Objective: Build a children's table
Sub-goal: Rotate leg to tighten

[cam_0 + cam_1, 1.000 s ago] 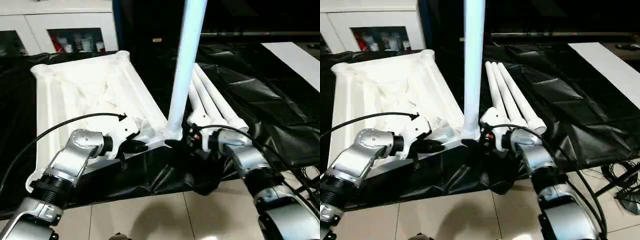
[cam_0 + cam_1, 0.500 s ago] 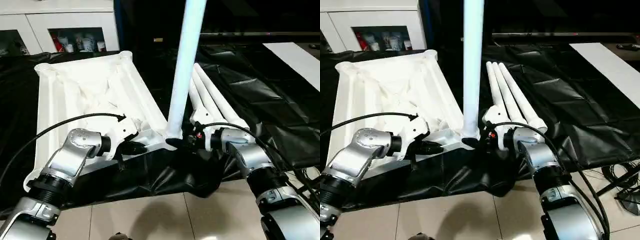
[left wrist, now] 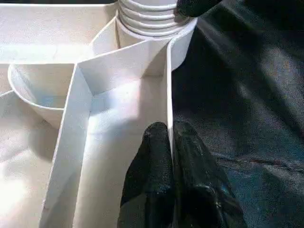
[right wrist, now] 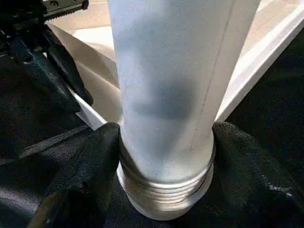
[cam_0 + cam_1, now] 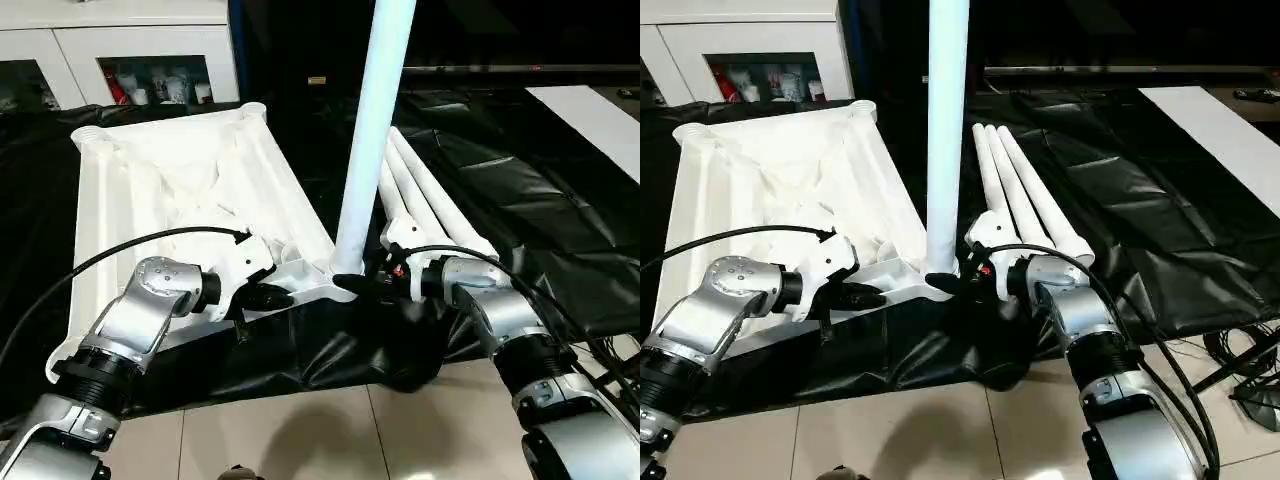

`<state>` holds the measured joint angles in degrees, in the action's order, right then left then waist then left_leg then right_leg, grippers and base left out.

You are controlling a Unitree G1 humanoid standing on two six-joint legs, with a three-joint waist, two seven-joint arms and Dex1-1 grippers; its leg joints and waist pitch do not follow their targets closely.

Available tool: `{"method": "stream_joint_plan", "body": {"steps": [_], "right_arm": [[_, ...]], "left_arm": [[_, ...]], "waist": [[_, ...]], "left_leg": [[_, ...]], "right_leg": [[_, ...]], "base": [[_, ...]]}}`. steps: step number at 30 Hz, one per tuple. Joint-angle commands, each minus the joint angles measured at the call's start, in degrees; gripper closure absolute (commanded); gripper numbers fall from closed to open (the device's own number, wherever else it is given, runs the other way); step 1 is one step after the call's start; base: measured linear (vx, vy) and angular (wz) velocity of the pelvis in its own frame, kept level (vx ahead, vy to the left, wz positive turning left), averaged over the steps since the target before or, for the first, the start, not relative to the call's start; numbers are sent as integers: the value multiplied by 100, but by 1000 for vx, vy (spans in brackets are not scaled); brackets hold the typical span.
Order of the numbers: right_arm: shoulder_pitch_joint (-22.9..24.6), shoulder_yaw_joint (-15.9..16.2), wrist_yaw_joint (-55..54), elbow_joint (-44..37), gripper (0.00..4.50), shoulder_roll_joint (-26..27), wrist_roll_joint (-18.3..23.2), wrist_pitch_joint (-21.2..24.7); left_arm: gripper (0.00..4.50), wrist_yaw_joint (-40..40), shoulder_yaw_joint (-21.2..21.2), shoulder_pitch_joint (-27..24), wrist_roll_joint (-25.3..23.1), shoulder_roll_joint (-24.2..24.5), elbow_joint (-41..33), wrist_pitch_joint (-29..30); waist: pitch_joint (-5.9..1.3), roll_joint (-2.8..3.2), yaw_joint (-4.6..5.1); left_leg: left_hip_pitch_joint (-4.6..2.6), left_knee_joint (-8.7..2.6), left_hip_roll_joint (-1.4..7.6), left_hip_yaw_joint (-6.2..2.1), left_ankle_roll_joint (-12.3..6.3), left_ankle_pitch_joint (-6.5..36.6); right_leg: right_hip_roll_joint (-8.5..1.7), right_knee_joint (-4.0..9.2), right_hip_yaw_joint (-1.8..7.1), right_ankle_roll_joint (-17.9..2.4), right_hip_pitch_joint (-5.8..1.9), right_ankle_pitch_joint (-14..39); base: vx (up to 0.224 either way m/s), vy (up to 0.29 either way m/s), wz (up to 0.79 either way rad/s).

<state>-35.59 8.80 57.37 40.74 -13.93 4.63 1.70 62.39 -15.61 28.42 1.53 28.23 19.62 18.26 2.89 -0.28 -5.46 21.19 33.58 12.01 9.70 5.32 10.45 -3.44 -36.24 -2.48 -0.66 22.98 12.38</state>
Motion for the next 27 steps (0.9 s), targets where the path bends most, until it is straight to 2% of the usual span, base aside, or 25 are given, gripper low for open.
{"method": "stream_joint_plan", "body": {"steps": [1, 2, 5, 6, 7, 9, 10, 11, 12, 15, 16, 17, 19, 23, 25, 27], "right_arm": [[97, 1, -244, 95, 181, 80, -73, 0], [56, -85, -719, 278, 181, 193, -147, -65], [-89, -516, -2309, 822, 181, 738, -112, 27], [-106, -565, -2467, 870, 181, 797, -95, 40], [-160, -674, -2790, 991, 181, 935, -35, 96], [-268, -791, -3318, 1219, 181, 1228, 28, 102], [-268, -791, -3318, 1219, 181, 1228, 28, 102], [-408, -767, -3752, 1474, 181, 1521, -27, 3], [-444, -750, -3843, 1535, 181, 1586, -52, -30], [-650, -728, -4104, 1843, 181, 1880, -137, -176], [-698, -759, -4140, 1914, 181, 1930, -149, -214], [-764, -805, -4090, 1980, 146, 1974, -124, -278], [-817, -863, -4006, 2001, 111, 1979, -66, -356], [-900, -880, -3921, 2061, 91, 1852, -89, -515], [-901, -859, -3923, 2049, 64, 1813, -111, -535], [-841, -779, -3719, 1918, 64, 1684, -167, -601]], "left_arm": [[450, 14, -146, -33, -69, -28, 91, 71], [450, -207, -94, 9, -112, -112, 179, 115], [450, -1203, 156, 190, -230, -573, 501, 394], [450, -1303, 182, 206, -238, -622, 528, 431], [450, -1596, 264, 246, -248, -772, 588, 587], [450, -2180, 447, 317, -224, -1127, 678, 855], [450, -2180, 447, 317, -224, -1127, 678, 855], [450, -2685, 559, 368, -204, -1509, 707, 987], [450, -2772, 562, 375, -208, -1587, 703, 1001], [450, -2984, 439, 386, -287, -1888, 660, 952], [450, -3005, 403, 387, -309, -1922, 653, 947], [450, -3000, 290, 378, -413, -1878, 639, 835], [450, -2944, 263, 338, -431, -1813, 586, 806], [450, -2765, 216, 243, -508, -1594, 521, 623], [450, -2721, 211, 229, -505, -1561, 514, 557], [450, -2533, 203, 179, -485, -1452, 462, 499]], "waist": [[-402, 3, -12], [-396, -13, -5], [-360, 9, 41], [-350, -3, 54], [-357, 15, 60], [-348, 22, 77], [-347, 14, 60], [-351, 9, 56], [-356, -13, 48], [-358, -22, 45], [-364, -46, 35], [-356, -34, 35], [-357, -42, 40], [-357, -37, 52], [-359, -42, 59], [-362, -45, 62]], "left_leg": [[-48, -311, 91, 18, -366, 371], [-46, -315, 87, 20, -364, 398], [-79, -358, 91, 17, -91, 734], [-83, -379, 88, 4, 22, 872], [-98, -378, 87, 5, 75, 980], [-89, -383, 89, 10, 90, 1047], [-106, -380, 84, 10, 94, 1085], [-95, -380, 84, 10, 86, 1081], [-82, -380, 87, 3, 97, 1010], [-61, -380, 73, 2, 50, 983], [-57, -376, 73, 2, 5, 963], [-52, -383, 75, 0, -8, 970], [-52, -386, 78, 1, -30, 982], [-50, -394, 84, -4, -40, 1035], [-49, -391, 81, 0, -49, 1008], [-40, -386, 76, 4, -69, 933]], "right_leg": [[-376, 299, 217, -1522, -345, -535], [-371, 306, 216, -1515, -344, -494], [-394, 371, 234, -1441, -314, 171], [-396, 395, 232, -1362, -315, 479], [-398, 413, 241, -1299, -307, 644], [-392, 423, 253, -1264, -288, 729], [-383, 452, 249, -1239, -278, 789], [-400, 442, 255, -1243, -273, 786], [-406, 439, 248, -1232, -288, 755], [-393, 437, 242, -1146, -289, 702], [-398, 436, 243, -1088, -292, 697], [-398, 445, 242, -1068, -283, 716], [-391, 442, 240, -1034, -276, 679], [-396, 446, 240, -1026, -274, 732], [-394, 443, 241, -1037, -271, 690], [-390, 433, 241, -1059, -281, 594]], "base": [[0, 0, 0], [0, 0, 0], [0, 0, 0], [0, 0, 0], [0, 0, 0], [0, 0, 0], [0, 0, 0], [0, 0, 0], [0, 0, 0], [0, 0, 0], [0, 0, 0], [0, 0, 0], [0, 0, 0], [0, 0, 0], [0, 0, 0], [0, 0, 0]]}}
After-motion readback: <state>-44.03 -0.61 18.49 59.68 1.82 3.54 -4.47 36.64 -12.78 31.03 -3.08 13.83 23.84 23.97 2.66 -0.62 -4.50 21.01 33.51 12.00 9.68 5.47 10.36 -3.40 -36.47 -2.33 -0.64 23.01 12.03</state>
